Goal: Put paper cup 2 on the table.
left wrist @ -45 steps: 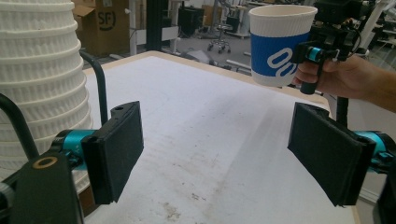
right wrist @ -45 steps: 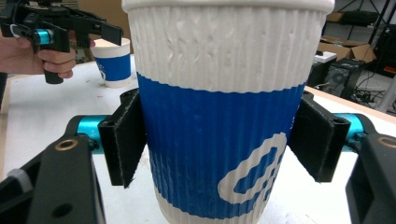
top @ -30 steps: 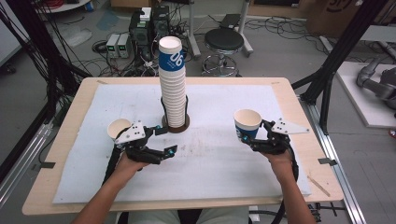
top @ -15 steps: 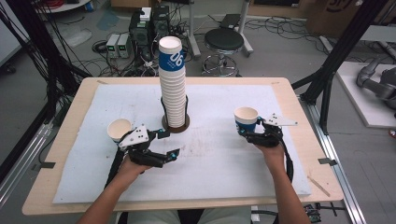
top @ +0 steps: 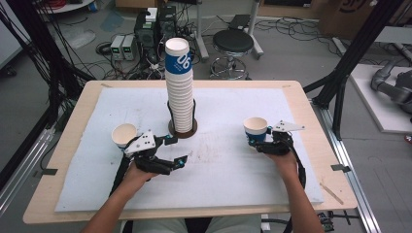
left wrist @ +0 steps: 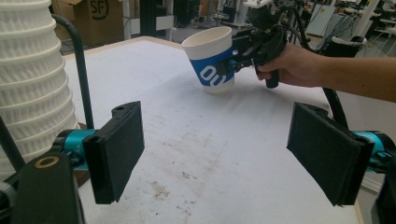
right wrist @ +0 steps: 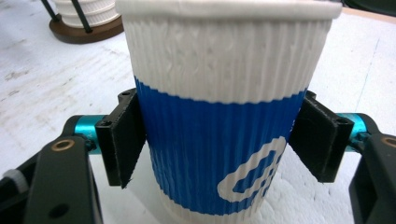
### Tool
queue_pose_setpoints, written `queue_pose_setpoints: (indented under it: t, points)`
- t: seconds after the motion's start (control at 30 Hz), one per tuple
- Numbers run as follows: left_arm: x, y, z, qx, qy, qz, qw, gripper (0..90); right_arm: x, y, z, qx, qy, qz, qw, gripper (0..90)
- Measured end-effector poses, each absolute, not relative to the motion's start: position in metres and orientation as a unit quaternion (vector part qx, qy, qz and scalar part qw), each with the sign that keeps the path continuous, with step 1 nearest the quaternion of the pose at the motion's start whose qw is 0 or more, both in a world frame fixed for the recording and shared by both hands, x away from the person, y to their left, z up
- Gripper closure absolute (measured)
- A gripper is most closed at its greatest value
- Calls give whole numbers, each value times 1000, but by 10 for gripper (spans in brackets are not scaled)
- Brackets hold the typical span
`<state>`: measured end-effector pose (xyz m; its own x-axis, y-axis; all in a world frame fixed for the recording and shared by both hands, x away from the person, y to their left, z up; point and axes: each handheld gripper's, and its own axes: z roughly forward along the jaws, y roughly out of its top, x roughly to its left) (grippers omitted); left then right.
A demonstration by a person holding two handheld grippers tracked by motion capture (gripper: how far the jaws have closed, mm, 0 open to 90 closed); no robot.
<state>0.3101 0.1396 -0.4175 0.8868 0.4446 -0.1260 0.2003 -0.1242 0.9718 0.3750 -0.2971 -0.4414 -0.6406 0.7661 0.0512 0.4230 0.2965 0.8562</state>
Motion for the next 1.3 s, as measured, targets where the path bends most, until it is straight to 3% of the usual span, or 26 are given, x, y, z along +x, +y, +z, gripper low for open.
queue_pose_setpoints:
  t: [0.73, 1.07, 1.3]
  points:
    - [309, 137, -423, 743, 217, 90, 626, 190, 354, -321, -446, 392, 787, 448, 164, 186]
    - [308, 143, -421, 737, 220, 95, 632, 184, 321, -329, -432, 380, 789, 462, 143, 186]
    - [308, 149, -417, 732, 221, 106, 635, 184, 298, -322, -413, 351, 780, 490, 170, 186]
